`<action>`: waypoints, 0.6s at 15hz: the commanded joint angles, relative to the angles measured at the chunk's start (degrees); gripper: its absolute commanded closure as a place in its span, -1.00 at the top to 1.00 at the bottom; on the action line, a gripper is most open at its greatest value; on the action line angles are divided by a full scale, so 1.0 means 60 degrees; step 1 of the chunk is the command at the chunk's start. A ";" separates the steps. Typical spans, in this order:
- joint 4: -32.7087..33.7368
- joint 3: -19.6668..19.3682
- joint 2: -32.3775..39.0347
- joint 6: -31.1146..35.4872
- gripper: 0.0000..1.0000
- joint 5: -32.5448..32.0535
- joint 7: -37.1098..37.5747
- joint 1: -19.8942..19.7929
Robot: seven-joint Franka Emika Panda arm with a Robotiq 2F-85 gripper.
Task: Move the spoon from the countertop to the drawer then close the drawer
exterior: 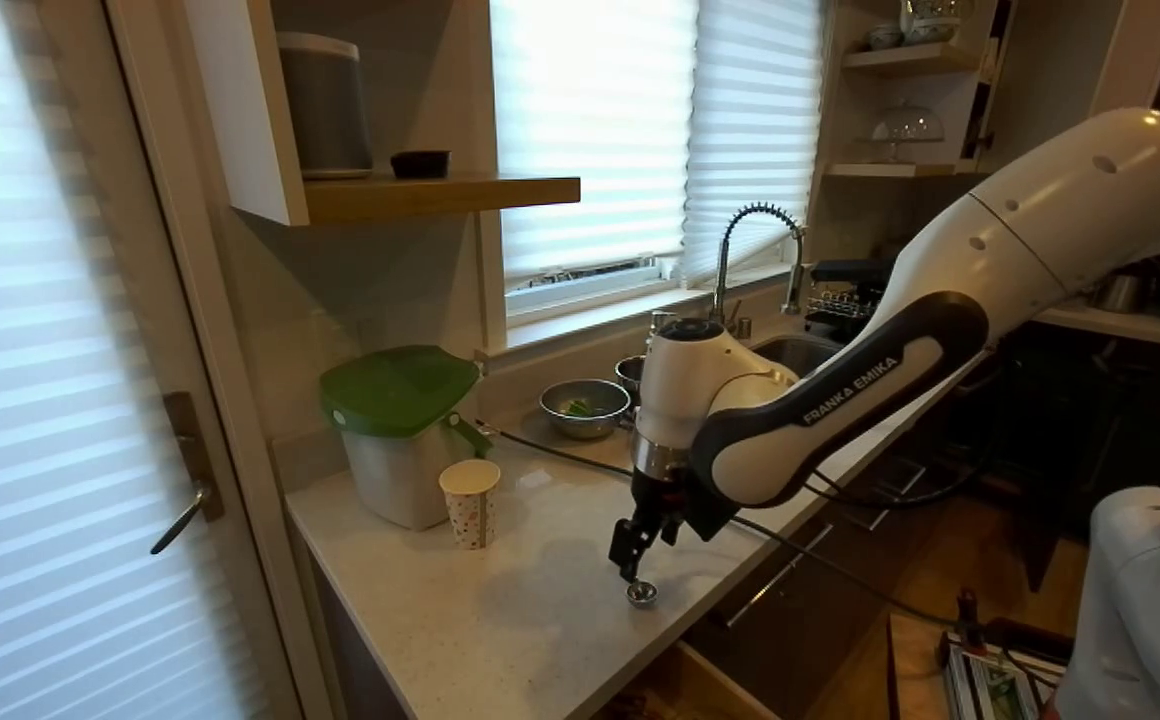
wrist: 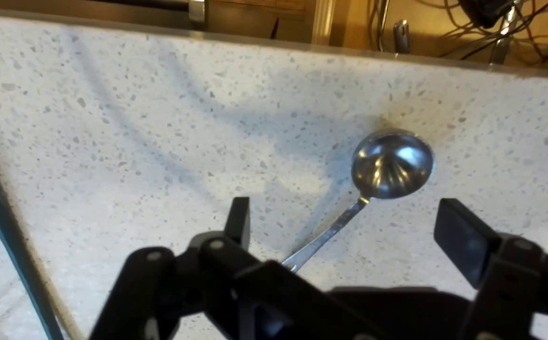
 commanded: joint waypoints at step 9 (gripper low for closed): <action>0.0583 -0.0207 0.1096 0.0395 -0.40 0.0322 0.0251 0.0288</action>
